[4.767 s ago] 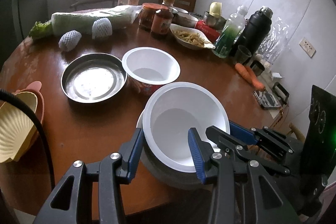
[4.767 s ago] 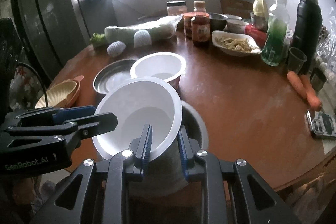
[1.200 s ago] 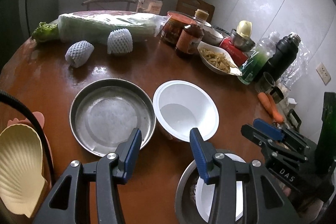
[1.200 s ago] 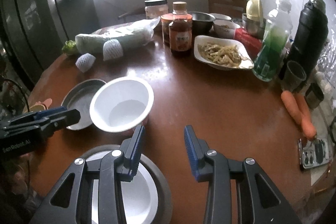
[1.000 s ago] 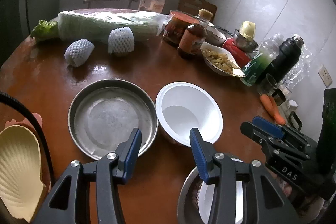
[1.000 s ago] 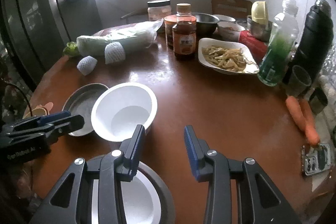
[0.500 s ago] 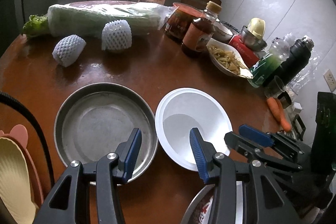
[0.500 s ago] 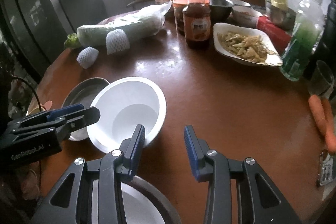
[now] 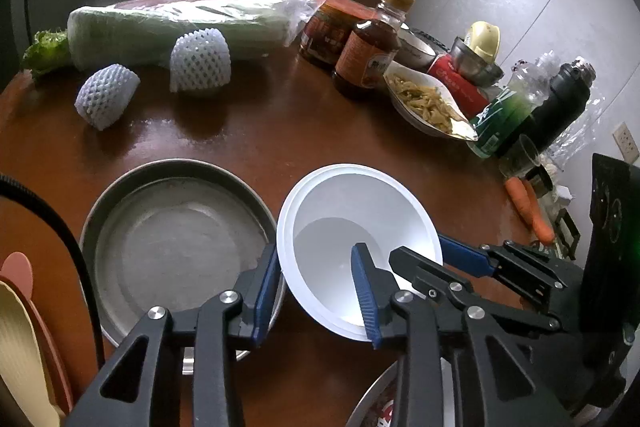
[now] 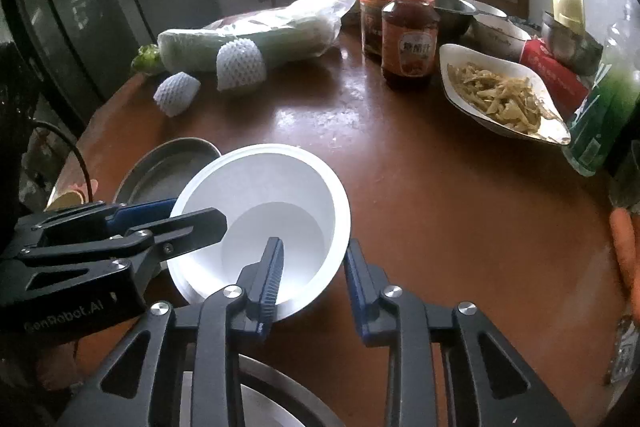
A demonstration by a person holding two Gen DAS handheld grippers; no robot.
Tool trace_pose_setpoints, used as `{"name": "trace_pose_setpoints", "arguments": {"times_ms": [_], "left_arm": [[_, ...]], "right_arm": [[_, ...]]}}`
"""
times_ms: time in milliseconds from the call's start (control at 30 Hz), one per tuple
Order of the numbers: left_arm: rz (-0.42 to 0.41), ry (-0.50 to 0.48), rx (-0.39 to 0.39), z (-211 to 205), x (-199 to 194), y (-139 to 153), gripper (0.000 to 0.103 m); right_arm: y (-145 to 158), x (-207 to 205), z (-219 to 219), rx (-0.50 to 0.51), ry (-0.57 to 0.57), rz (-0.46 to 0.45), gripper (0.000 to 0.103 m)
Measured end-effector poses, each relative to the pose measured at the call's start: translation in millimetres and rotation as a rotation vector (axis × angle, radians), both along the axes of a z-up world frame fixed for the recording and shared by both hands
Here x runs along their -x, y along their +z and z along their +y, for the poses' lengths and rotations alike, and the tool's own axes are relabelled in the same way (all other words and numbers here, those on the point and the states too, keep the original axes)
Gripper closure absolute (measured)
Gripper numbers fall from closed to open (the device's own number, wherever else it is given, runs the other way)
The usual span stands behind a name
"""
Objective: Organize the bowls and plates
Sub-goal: 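Lift the labelled white bowl with the right gripper over the stacked bowls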
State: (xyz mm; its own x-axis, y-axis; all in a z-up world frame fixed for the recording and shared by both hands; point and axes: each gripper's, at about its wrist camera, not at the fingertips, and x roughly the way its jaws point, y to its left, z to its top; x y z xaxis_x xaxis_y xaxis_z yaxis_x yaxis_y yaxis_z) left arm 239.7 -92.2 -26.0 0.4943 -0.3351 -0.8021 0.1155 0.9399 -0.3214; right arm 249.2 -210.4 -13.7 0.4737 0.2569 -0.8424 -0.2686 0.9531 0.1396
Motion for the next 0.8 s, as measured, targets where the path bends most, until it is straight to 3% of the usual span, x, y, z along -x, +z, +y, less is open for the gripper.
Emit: {"name": "trace_pose_setpoints", "arguments": {"times_ms": [800], "left_arm": [[-0.117,0.023,-0.007,4,34,42,0.066]], "right_arm": [[39,32,4,0.0,0.002,-0.115,0.073]]}}
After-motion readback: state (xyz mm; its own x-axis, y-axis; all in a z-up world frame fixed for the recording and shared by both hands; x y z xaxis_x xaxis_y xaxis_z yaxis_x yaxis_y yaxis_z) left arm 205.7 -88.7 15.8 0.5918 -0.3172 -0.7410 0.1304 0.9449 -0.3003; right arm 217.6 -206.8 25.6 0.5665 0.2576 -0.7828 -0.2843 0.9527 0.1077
